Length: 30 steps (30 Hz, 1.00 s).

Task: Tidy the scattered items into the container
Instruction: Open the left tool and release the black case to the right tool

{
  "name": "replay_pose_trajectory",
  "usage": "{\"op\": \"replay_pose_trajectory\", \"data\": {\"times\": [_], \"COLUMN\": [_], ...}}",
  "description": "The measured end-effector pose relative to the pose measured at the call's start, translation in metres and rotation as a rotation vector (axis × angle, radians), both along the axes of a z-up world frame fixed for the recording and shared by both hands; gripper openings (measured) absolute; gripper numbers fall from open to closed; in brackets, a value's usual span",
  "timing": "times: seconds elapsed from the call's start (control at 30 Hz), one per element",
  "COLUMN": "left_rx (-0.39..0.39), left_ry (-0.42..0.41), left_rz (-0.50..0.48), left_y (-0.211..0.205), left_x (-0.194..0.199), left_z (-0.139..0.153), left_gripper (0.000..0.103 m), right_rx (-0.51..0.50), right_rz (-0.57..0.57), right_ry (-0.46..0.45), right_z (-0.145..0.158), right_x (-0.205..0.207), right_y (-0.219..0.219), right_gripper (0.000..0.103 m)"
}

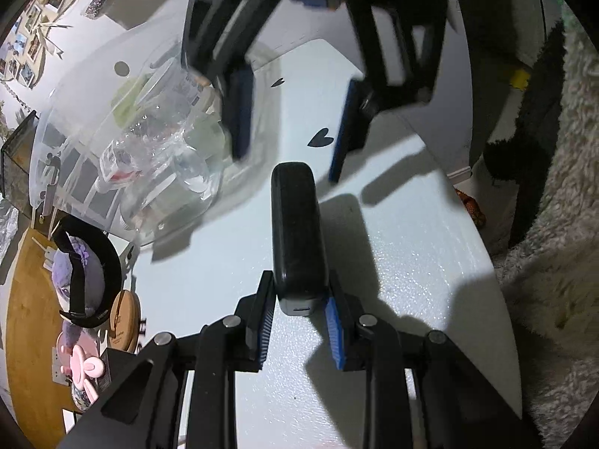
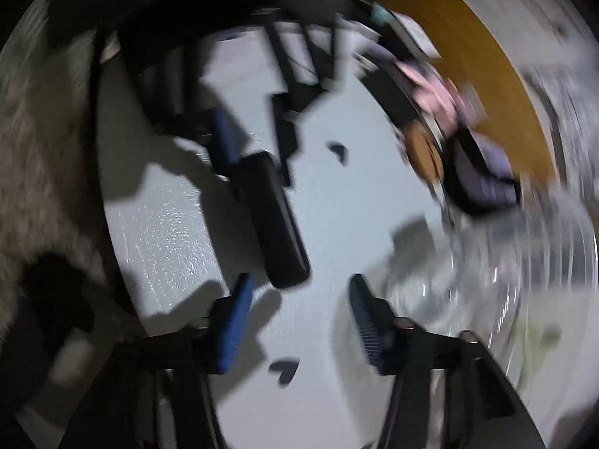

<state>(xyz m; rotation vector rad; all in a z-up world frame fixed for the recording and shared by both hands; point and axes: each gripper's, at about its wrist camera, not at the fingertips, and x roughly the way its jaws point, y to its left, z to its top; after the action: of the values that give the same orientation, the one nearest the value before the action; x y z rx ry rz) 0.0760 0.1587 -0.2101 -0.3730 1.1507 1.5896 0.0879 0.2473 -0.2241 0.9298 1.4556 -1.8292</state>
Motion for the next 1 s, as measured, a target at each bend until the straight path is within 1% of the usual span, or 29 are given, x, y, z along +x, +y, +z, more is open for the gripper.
{"op": "replay_pose_trajectory", "data": {"times": [0.1,0.17,0.2,0.23,0.4,0.43,0.5,0.57,0.67,0.73,0.77,0.83,0.87,0.9,1.0], "left_rx": [-0.004,-0.004,-0.004,-0.004,-0.012,-0.015,-0.01,-0.004,0.019,0.043,0.062,0.091,0.107,0.117,0.148], "left_ry": [-0.001,-0.008,-0.012,-0.015,-0.058,-0.059,-0.035,-0.008,0.078,0.154,0.201,0.274,0.32,0.352,0.461], "left_rz": [-0.013,-0.017,-0.017,-0.016,-0.016,-0.023,-0.042,-0.061,-0.091,-0.116,-0.131,-0.154,-0.173,-0.186,-0.229], "left_y": [0.001,0.002,0.002,0.003,0.004,0.004,0.001,-0.001,-0.005,-0.006,-0.006,-0.005,-0.002,0.001,0.018], "left_x": [-0.002,-0.004,-0.005,-0.006,-0.012,-0.012,-0.015,-0.018,-0.025,-0.029,-0.031,-0.035,-0.038,-0.04,-0.05], "left_z": [0.0,0.0,0.001,0.001,0.007,0.01,0.026,0.043,0.083,0.111,0.132,0.163,0.185,0.201,0.246], "left_gripper": [0.025,0.025,0.025,0.025,0.025,0.025,0.025,0.025,0.025,0.025,0.025,0.025,0.025,0.025,0.025], "right_rx": [0.038,0.037,0.031,0.026,0.028,0.027,0.026,0.034,0.06,0.083,0.095,0.118,0.126,0.134,0.172], "right_rz": [0.092,0.124,0.131,0.13,0.088,0.071,0.041,0.026,0.015,0.004,-0.004,-0.026,-0.043,-0.059,-0.102], "right_ry": [0.0,-0.004,-0.003,-0.006,-0.047,-0.057,-0.067,-0.03,0.053,0.125,0.162,0.25,0.295,0.339,0.45], "right_z": [-0.012,-0.015,-0.014,-0.014,-0.013,-0.012,-0.006,0.015,0.052,0.085,0.102,0.137,0.155,0.172,0.208], "right_x": [-0.004,-0.006,-0.006,-0.007,-0.01,-0.01,-0.01,-0.011,-0.016,-0.019,-0.02,-0.022,-0.023,-0.024,-0.033], "right_y": [-0.002,-0.001,-0.001,-0.002,-0.009,-0.012,-0.017,-0.02,-0.025,-0.027,-0.028,-0.027,-0.025,-0.023,-0.008], "right_gripper": [0.039,0.032,0.031,0.028,0.027,0.027,0.026,0.026,0.026,0.026,0.026,0.026,0.026,0.026,0.026]}}
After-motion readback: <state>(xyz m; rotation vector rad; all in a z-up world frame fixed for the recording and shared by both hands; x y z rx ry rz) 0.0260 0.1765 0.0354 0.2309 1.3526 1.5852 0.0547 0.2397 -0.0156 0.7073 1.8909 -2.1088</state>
